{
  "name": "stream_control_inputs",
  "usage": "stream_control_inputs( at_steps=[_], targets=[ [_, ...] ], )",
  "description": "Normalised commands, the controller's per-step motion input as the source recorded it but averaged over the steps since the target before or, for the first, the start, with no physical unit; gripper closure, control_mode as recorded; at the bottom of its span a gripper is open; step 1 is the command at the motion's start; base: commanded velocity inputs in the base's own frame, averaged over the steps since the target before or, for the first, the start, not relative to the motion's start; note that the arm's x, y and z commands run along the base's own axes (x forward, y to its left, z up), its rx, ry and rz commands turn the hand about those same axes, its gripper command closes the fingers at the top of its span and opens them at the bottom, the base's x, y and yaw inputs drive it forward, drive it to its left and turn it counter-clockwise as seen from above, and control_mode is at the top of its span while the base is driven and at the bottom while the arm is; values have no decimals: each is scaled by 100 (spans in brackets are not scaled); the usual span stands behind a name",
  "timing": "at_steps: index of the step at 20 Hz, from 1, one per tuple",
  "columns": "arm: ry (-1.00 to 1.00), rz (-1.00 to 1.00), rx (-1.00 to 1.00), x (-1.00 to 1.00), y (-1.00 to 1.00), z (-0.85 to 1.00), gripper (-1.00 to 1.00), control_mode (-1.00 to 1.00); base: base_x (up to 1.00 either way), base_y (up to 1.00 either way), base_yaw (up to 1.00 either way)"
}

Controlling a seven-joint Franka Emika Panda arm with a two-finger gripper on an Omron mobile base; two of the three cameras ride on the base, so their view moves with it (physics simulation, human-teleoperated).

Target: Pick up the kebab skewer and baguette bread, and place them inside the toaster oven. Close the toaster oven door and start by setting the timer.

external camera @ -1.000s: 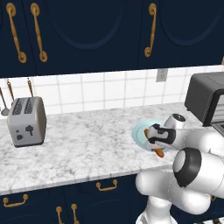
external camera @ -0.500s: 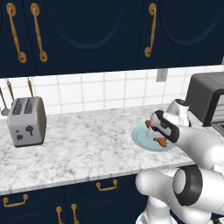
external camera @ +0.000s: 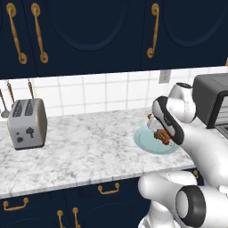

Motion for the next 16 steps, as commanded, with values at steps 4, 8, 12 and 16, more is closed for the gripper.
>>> stream_control_inputs(
  at_steps=[4,8,12,16],
  targets=[
    [-3,-1,-11,-43,29,23,100,-100,0,0,0],
    [-6,0,-4,-33,5,20,100,-100,0,0,0],
    [-5,0,-6,-19,15,11,100,-100,0,0,0],
    [-2,0,-5,0,24,4,100,-100,0,0,0]
  ],
)
